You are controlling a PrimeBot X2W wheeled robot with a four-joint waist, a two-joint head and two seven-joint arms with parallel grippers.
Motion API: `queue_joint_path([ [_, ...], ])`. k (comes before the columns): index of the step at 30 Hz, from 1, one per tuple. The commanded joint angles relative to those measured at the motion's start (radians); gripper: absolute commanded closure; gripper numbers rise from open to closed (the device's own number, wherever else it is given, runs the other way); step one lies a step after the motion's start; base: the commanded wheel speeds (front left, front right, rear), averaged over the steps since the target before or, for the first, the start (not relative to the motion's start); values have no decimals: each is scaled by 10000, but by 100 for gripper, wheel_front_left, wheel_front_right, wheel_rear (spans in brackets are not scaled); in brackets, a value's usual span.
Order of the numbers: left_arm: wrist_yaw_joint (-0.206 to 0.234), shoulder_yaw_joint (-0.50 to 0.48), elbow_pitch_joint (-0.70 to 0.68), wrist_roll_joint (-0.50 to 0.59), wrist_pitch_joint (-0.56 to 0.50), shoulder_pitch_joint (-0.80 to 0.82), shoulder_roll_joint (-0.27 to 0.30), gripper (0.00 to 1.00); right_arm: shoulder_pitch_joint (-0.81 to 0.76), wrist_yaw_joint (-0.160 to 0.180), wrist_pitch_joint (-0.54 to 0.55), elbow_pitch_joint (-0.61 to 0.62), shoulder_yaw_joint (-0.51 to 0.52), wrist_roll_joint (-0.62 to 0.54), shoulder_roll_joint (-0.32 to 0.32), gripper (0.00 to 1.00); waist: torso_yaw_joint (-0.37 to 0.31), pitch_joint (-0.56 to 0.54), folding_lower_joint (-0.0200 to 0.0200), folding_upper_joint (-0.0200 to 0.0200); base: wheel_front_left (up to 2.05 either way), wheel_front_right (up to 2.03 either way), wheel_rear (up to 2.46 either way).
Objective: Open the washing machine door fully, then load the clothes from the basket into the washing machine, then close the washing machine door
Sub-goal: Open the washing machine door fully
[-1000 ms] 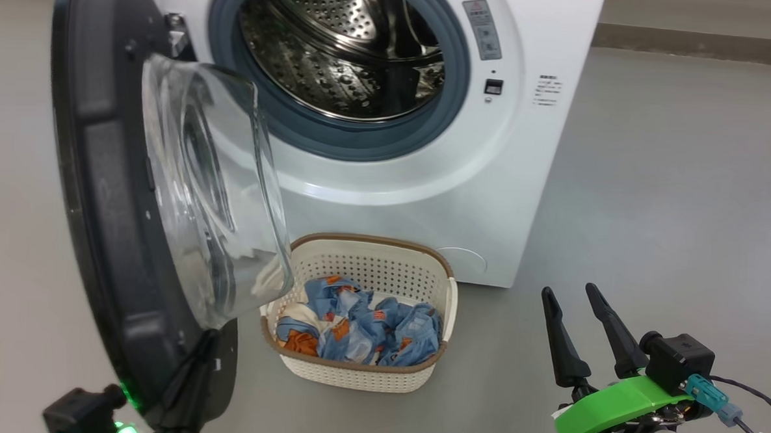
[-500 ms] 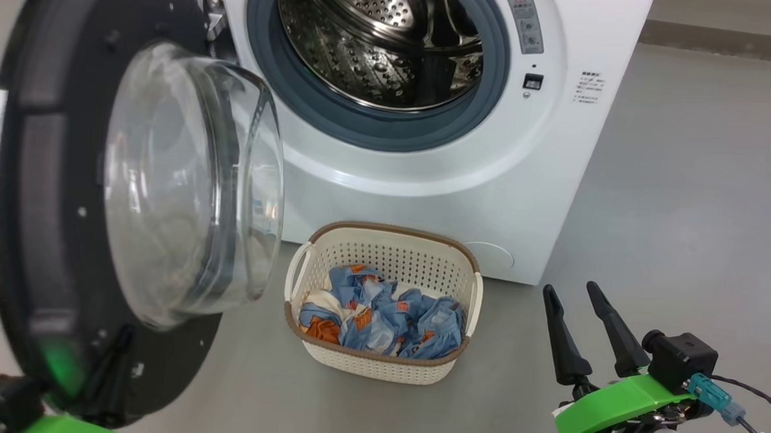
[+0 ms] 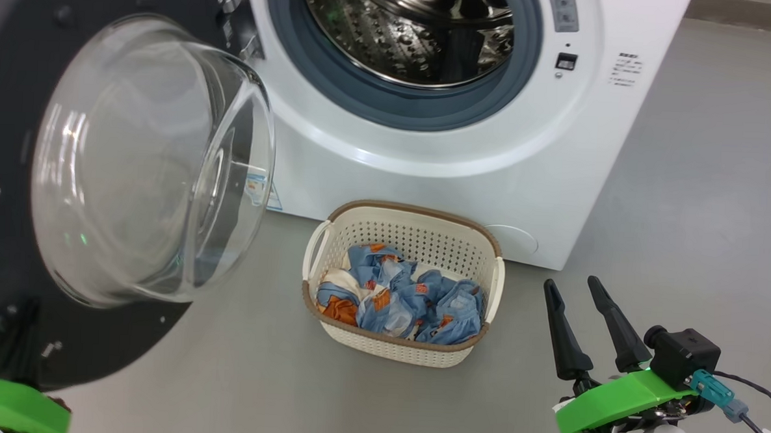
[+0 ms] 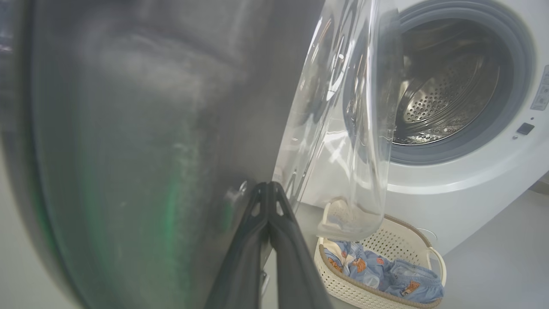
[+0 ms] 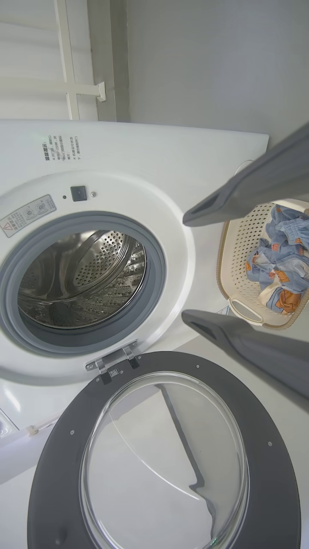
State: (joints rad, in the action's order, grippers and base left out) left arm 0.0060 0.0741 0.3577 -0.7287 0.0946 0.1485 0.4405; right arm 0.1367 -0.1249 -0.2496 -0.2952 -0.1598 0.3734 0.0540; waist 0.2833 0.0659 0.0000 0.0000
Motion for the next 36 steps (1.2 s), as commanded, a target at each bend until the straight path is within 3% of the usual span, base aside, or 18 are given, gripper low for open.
queue_joint_path([
  [1,2,-659,128,-164,27,738,691,100,450,-58,-122,268,-225,71,-37,0,153,129,0,0,0,0,0],
  [21,-1124,-9,4544,123,484,4327,1346,100,1152,-58,-122,56,-141,-95,-37,0,1252,1013,0,0,0,0,0],
  [36,-1361,1098,6969,243,683,6426,1696,100,1656,-58,-122,-160,-334,-67,-37,0,1330,1414,0,0,0,0,0],
])
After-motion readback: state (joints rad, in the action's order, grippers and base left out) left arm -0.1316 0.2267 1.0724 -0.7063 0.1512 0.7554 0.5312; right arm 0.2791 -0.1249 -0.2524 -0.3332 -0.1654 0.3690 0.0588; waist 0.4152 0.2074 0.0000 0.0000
